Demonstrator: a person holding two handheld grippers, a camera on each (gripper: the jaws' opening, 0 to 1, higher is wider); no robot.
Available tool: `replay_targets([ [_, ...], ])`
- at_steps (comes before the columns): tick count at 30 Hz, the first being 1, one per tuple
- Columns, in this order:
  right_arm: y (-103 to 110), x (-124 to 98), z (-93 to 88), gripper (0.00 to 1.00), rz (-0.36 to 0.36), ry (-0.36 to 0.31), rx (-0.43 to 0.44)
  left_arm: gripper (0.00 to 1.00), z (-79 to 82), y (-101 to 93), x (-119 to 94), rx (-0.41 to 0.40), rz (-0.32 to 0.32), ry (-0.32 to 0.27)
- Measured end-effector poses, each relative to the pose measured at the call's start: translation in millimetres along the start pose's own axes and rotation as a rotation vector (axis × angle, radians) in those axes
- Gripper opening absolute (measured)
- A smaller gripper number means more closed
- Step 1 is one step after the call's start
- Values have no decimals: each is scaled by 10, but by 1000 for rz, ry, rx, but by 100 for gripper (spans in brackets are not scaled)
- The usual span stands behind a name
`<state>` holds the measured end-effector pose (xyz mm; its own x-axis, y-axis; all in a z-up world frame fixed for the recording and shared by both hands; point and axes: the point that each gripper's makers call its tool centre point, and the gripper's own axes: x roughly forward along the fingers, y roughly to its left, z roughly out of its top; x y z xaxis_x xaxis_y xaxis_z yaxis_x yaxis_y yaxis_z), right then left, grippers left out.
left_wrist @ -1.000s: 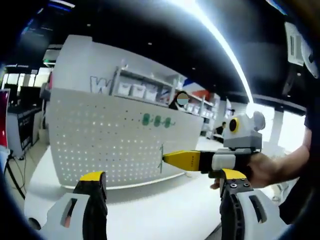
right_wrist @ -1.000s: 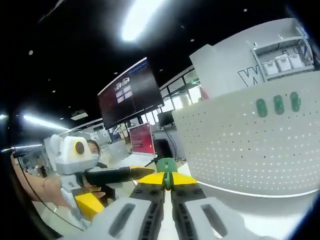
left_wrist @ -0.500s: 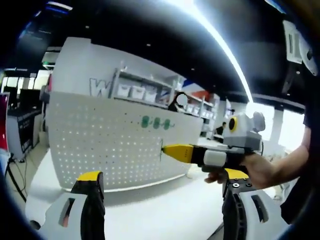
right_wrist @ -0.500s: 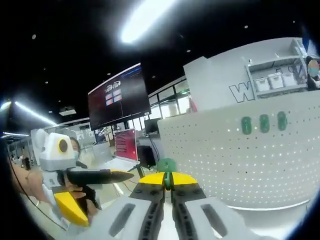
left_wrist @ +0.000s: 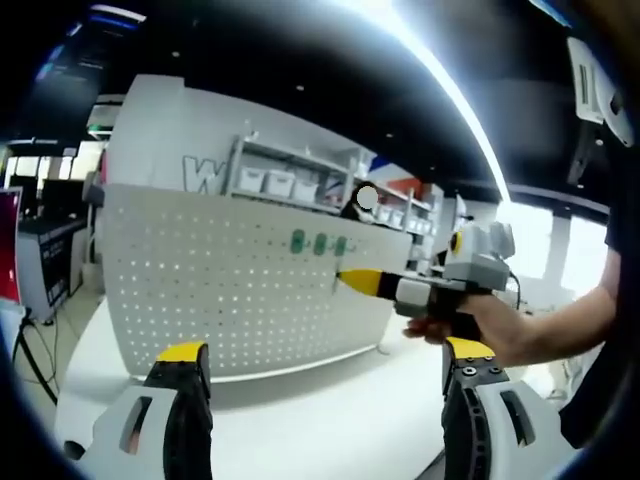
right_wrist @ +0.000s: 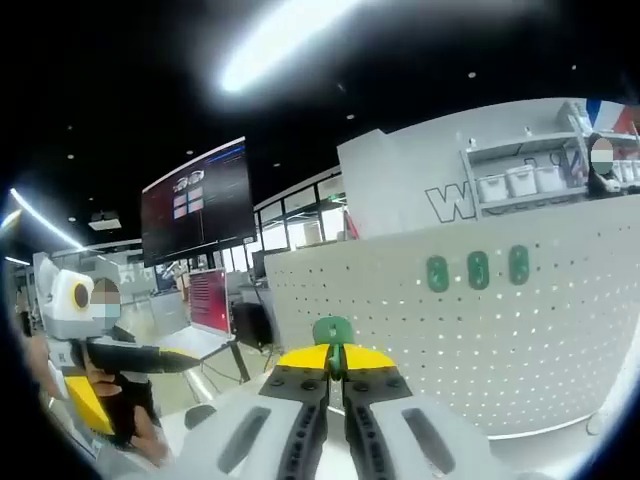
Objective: Insert the hook assembly into the mounting plate slot until the hook locks in place.
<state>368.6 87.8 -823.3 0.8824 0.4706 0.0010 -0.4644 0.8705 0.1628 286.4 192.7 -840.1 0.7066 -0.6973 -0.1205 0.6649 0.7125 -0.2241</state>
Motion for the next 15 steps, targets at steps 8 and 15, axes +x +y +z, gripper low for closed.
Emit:
replay_targets([
  [8, -352, 6, 153, 0, -74, -61, -23, 97, 14, 38, -2, 4, 11, -2],
  [15, -640, 28, 241, 0, -133, -80, -45, 96, -21, 68, -13, 0, 19, 6],
])
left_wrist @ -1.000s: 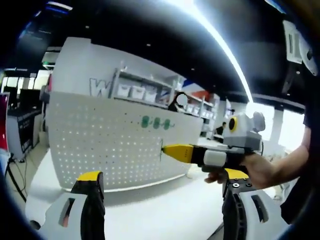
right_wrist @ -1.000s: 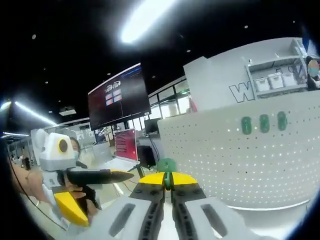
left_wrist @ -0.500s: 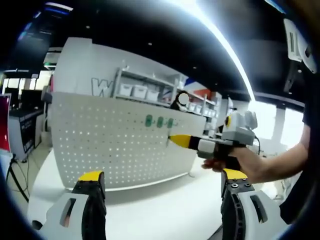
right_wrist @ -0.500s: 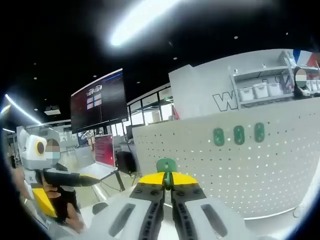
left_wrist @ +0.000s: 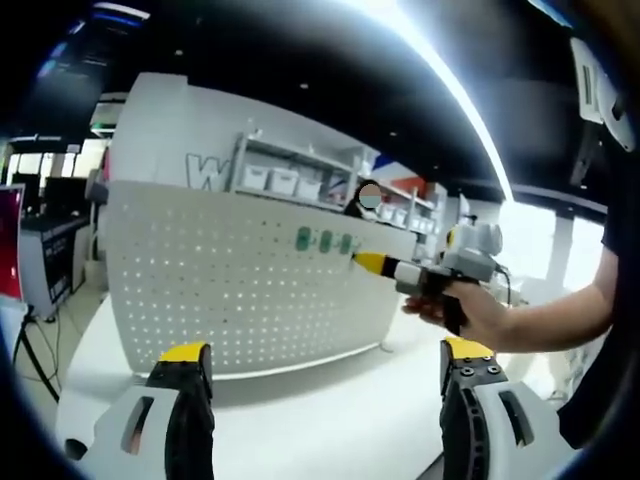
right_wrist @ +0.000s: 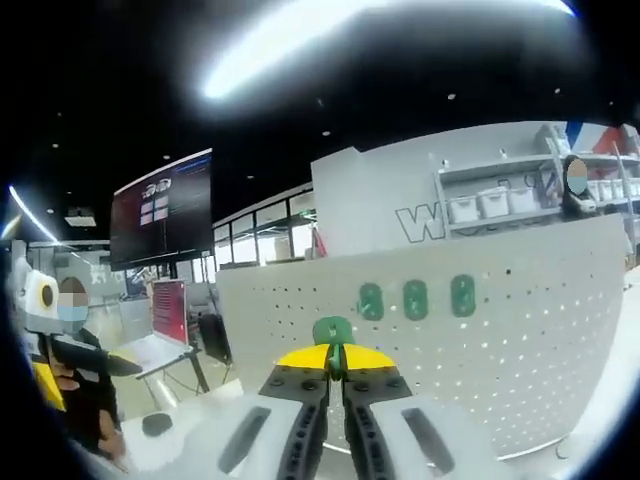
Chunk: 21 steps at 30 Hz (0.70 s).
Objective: Insert the hook assembly into the mounting plate slot until the hook locks in place.
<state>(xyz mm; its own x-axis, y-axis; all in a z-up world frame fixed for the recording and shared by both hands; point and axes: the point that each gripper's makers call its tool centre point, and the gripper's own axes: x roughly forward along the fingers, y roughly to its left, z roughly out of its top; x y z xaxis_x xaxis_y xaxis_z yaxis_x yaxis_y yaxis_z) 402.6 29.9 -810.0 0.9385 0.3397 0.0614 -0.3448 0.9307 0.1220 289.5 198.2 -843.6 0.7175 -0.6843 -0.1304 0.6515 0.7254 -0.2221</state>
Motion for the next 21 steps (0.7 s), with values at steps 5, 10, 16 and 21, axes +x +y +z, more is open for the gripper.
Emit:
replay_targets([
  [5, -191, 32, 54, 0, -41, -18, -6, 95, 0, 14, -6, 2, 4, 8],
  [10, -302, 37, 69, 0, -69, -28, -2, 95, 6, 37, 7, 4, 15, 13],
  [16, -435, 69, 57, 0, -90, -27, -7, 95, -16, 19, 33, -7, 5, 20],
  [21, -603, 94, 79, 0, -123, -33, -19, 95, -46, 20, 49, -10, 5, 28],
])
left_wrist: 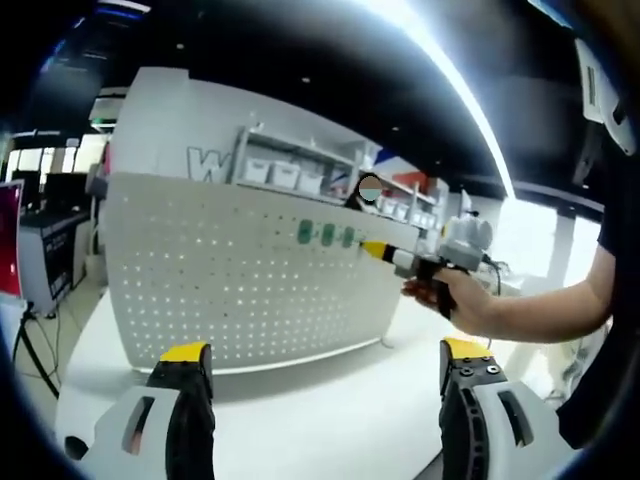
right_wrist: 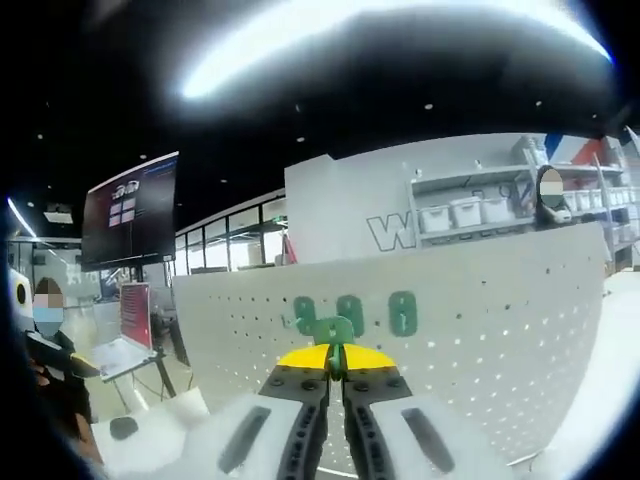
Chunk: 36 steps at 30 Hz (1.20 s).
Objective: Insert the hook assembly into the mounting plate slot until the hook locks in place.
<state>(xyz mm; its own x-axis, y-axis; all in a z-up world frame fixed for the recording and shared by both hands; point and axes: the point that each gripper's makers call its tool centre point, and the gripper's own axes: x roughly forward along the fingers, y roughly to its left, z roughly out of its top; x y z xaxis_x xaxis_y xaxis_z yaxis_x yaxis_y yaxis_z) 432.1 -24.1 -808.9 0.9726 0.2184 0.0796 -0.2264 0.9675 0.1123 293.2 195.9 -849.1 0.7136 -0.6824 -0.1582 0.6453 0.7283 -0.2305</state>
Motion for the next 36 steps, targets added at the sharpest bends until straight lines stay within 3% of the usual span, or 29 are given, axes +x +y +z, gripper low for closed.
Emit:
replay_targets([
  [18, -592, 57, 86, 0, -146, -34, -2, 93, -100, 154, -18, -9, 37, 37],
  [36, -907, 227, 193, 0, -208, -71, -4, 91, -149, 220, 2, -5, 51, 57],
])
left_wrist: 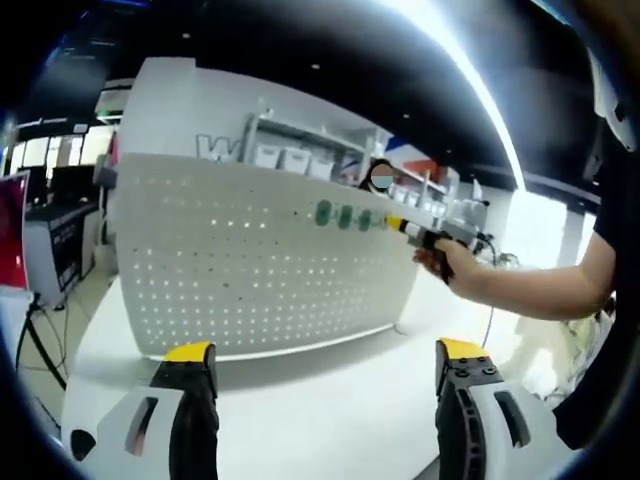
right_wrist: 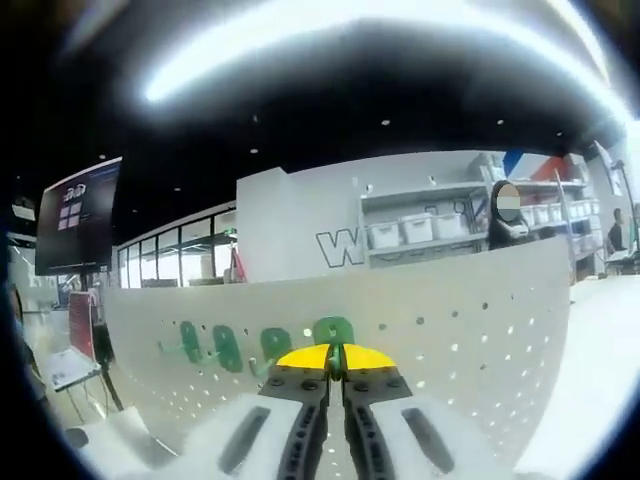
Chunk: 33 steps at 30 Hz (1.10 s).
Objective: Insert the hook assembly into the mounting plate slot until the hook locks in place.
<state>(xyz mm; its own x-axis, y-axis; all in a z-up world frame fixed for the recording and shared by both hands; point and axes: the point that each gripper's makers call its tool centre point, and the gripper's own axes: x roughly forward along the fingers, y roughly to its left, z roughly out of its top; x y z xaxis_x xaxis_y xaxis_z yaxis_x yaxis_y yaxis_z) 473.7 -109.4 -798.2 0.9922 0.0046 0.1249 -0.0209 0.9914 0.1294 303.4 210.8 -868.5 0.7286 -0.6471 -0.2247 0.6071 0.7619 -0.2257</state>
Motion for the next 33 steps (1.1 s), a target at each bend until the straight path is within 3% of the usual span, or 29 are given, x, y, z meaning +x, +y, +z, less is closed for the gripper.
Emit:
replay_targets([
  [9, -65, 52, -26, 0, -6, -5, -4, 91, -34, 81, 10, -14, 18, 5],
  [33, -75, 123, -98, 1, -54, 14, -3, 91, -44, 57, 69, -4, 13, 15],
])
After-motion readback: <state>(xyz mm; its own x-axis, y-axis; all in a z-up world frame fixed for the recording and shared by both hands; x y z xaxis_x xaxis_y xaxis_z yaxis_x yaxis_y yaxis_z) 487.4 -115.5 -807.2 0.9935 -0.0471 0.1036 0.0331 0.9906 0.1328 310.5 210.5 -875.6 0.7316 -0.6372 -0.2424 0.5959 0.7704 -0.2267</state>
